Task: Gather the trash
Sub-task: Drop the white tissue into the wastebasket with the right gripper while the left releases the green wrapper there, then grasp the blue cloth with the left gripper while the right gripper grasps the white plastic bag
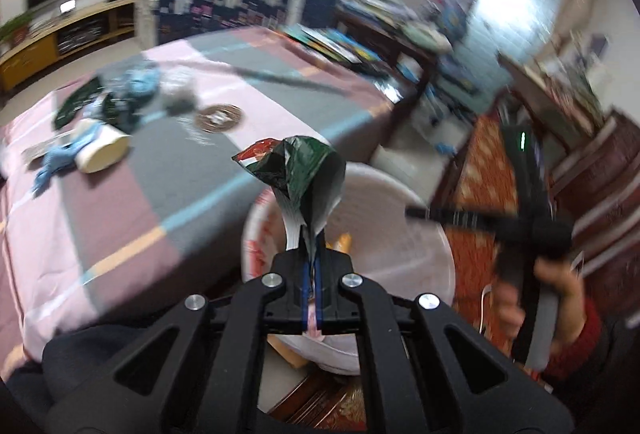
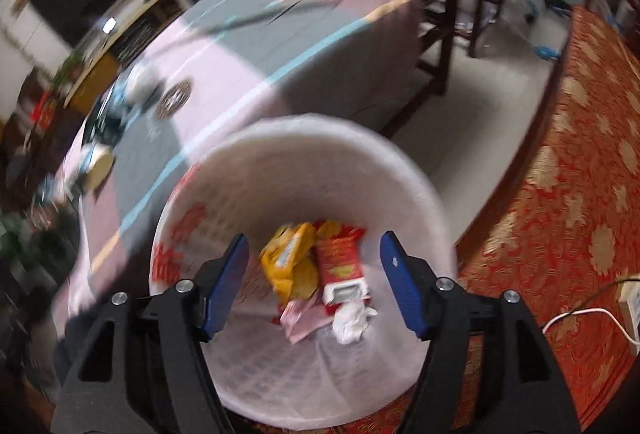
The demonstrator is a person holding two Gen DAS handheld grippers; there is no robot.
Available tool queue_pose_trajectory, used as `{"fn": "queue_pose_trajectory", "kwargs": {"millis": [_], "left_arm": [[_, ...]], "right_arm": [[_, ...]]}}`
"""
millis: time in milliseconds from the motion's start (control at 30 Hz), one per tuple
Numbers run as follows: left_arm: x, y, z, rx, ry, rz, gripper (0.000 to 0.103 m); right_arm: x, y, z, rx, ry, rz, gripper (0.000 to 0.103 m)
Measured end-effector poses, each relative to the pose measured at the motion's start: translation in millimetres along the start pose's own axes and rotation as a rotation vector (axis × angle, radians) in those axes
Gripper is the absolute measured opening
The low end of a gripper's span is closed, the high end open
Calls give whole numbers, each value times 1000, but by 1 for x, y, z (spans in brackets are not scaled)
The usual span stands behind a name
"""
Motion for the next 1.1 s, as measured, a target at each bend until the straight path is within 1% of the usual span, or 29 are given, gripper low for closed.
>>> {"fn": "queue_pose_trajectory", "kwargs": {"millis": [33, 67, 100, 133, 167, 200, 233, 300, 333, 433, 533, 567, 667, 700, 767, 833, 900, 967, 1000, 1033, 1100], "left_arm": [[-6, -2, -13, -48, -2, 21, 4], [-14, -4, -27, -105, -15, 47, 9], [-19, -7, -39, -146, -33, 66, 29], [-24, -11, -49, -186, -39, 79, 62], [-28, -15, -54, -213, -15, 82, 74], [-29, -18, -57, -234, 13, 79, 81], [-30, -20, -58, -246, 29, 81, 81], [-31, -19, -50, -221, 43, 86, 83], [-31, -17, -42, -187, 54, 87, 85], [-32, -13, -10, -59, 87, 94, 86], [-38, -7, 36, 93, 151, 96, 86], [-39, -7, 55, 143, 182, 96, 86], [-41, -7, 111, 277, 316, 98, 87], [-43, -9, 134, 329, 372, 108, 87], [-47, -9, 172, 411, 445, 152, 87], [-52, -5, 207, 490, 477, 173, 87], [-55, 4, 237, 540, 507, 152, 86], [-57, 17, 264, 553, 560, 125, 81], [-59, 22, 276, 556, 591, 110, 66], [-62, 29, 289, 562, 614, 101, 56], [-70, 38, 311, 587, 600, 98, 55]], "right_arm": [[6, 4, -5, -11, -10, -27, 70], [13, 8, -10, -20, -21, -52, 71], [19, 12, -15, -31, -34, -76, 72], [23, 14, -19, -39, -40, -88, 72], [26, 16, -21, -47, -40, -95, 73], [26, 16, -23, -54, -39, -97, 73], [26, 16, -25, -58, -38, -95, 73], [20, 14, -25, -60, -42, -83, 73], [17, 14, -25, -59, -40, -76, 73], [7, 10, -19, -45, -32, -47, 73], [-4, 9, -6, -10, -30, -23, 73], [-7, 8, -2, 3, -31, -18, 73], [-16, 9, 12, 50, -40, -10, 73], [-20, 10, 17, 66, -43, -7, 73], [-28, 12, 27, 88, -41, 2, 73], [-36, 14, 37, 99, -32, 14, 73], [-43, 18, 50, 112, -9, 21, 73], [-48, 20, 60, 130, -6, 17, 73], [-50, 22, 65, 139, -6, 16, 73], [-55, 23, 70, 146, -6, 20, 73], [-62, 27, 81, 154, 1, 32, 73]]}}
Point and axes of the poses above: each gripper's, at about its wrist camera, not at the fingertips, and x roughly against the way its jaws point, z to its left, y to its top, the point moved 3 cm from there along -x, roughly the way its jaws point, and after that the axes turned 14 degrees about y, right-handed, at the moved point
